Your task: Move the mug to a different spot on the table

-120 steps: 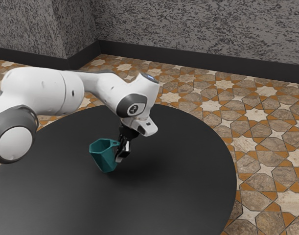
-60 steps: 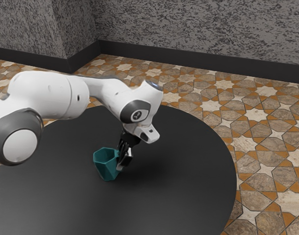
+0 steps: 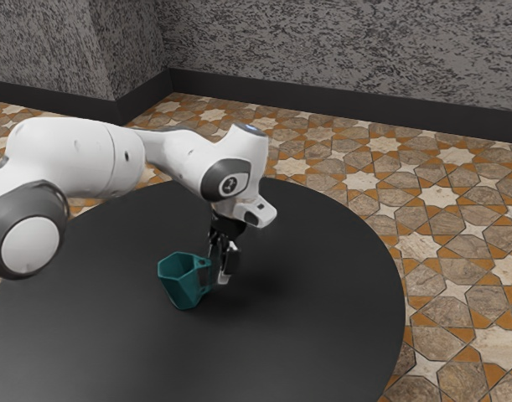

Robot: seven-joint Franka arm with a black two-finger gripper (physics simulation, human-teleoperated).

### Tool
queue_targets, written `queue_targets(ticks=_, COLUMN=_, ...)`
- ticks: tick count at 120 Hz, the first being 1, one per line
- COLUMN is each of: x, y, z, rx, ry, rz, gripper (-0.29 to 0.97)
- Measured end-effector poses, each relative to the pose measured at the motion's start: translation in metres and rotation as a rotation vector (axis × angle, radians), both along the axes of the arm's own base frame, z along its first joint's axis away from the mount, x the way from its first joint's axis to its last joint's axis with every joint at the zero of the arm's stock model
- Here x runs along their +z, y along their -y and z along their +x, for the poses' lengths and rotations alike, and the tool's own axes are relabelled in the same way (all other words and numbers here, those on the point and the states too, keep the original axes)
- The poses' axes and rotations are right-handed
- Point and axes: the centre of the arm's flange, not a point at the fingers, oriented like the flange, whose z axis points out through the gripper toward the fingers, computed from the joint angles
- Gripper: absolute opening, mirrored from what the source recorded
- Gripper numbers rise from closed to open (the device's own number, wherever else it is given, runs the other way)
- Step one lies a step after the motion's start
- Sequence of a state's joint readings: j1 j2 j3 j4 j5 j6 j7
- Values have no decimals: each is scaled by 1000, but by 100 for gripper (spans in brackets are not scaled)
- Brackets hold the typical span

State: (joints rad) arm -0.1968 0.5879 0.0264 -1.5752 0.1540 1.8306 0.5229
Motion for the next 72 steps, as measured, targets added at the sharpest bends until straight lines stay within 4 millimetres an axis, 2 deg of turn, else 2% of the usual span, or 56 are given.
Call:
queue_targets(ticks=12, x=15, y=-5, z=8, rx=47, ry=64, rz=-51, gripper=65)
queue_targets(ticks=31, x=67, y=-18, z=16, rx=151, ry=184, rz=-121, gripper=67)
queue_targets(ticks=48, x=103, y=-22, z=17, rx=229, ry=253, rz=-170, gripper=67)
queue_targets(ticks=72, x=186, y=-36, z=6, rx=319, ry=364, rz=-203, gripper=68)
